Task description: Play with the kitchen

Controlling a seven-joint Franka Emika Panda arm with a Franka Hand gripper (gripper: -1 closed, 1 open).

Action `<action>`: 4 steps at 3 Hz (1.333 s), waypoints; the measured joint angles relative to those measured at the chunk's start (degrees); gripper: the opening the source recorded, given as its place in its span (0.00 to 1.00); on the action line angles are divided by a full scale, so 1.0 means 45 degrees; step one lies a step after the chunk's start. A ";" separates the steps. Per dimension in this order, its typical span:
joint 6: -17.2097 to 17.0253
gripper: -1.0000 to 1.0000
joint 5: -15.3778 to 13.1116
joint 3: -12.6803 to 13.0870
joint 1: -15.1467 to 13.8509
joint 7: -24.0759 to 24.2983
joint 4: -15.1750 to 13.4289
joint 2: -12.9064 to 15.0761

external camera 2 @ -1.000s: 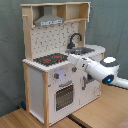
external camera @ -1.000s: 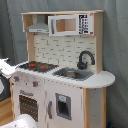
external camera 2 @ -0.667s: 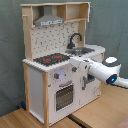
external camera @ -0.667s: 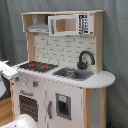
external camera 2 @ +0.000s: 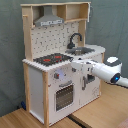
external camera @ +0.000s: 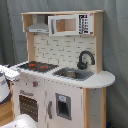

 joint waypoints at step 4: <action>0.4663 1.00 0.0056 0.0944 -0.0987 0.0180 -0.0709 0.0152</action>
